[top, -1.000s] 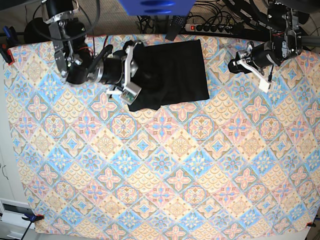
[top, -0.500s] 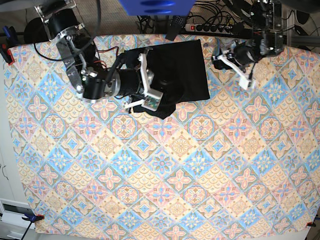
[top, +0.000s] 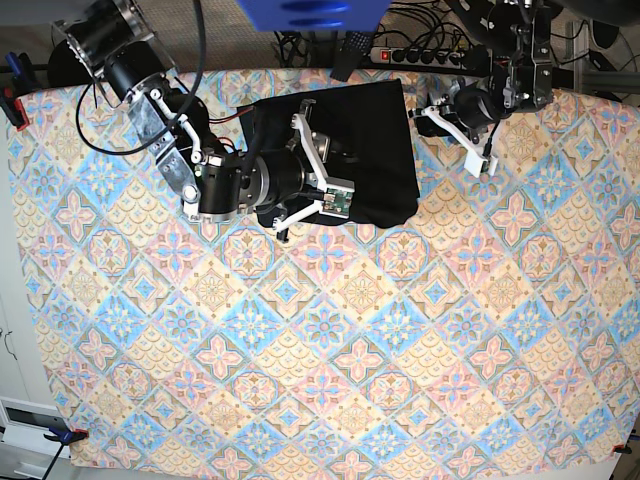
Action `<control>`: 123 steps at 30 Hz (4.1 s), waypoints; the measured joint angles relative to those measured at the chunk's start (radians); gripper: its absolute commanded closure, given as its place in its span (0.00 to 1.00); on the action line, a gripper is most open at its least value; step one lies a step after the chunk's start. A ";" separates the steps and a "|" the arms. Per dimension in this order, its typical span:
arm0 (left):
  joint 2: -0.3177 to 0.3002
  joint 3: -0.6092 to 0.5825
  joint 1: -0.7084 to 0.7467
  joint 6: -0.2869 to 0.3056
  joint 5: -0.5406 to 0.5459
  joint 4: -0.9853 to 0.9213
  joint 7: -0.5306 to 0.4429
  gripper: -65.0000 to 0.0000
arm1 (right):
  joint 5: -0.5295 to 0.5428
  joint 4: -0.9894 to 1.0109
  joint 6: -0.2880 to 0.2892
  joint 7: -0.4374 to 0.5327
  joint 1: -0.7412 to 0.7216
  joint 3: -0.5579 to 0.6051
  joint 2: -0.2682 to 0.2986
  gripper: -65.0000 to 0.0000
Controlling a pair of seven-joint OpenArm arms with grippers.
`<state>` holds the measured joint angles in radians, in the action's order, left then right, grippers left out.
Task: Fold the T-shirt properly
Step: 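Fold the held end with the right gripper over toward the left gripper, then press the folded bundle with the left gripper to flatten its edge, then tuck the bundle's loose edge under with the left gripper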
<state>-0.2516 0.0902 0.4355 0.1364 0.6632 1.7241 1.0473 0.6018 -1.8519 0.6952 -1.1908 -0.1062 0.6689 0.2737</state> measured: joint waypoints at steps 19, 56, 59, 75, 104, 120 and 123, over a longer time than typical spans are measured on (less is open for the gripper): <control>-0.003 -0.017 0.031 -0.003 0.009 0.101 0.002 0.78 | -0.187 -0.021 0.003 0.023 0.065 -0.228 0.076 0.62; 0.107 -0.282 -0.171 -0.003 0.100 -0.037 -0.004 0.87 | -0.288 -0.020 0.004 0.046 0.076 -0.203 0.079 0.62; 0.105 -0.266 -0.155 -0.002 0.108 -0.037 -0.001 1.00 | -0.289 -0.020 0.003 0.046 0.076 -0.231 0.079 0.62; 0.027 -0.113 -0.087 0.000 0.096 -0.025 0.007 0.93 | -0.287 -0.020 0.004 0.046 0.073 -0.235 0.078 0.62; -0.092 0.056 -0.088 0.001 0.278 -0.020 0.120 0.25 | -0.288 -0.020 0.004 0.046 0.077 -0.235 0.078 0.62; -0.062 0.064 -0.187 0.001 0.475 -0.214 0.109 0.25 | -0.288 -0.021 0.004 0.047 0.079 -0.235 0.078 0.62; -0.061 0.074 -0.212 0.000 0.505 -0.282 0.109 0.25 | -0.291 -0.021 0.003 0.046 0.077 -0.235 0.078 0.62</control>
<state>-0.3130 0.1638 0.2234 0.1368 1.1679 1.4425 1.1568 0.3111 -1.8729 0.6987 -1.1446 -0.0296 0.4339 0.3515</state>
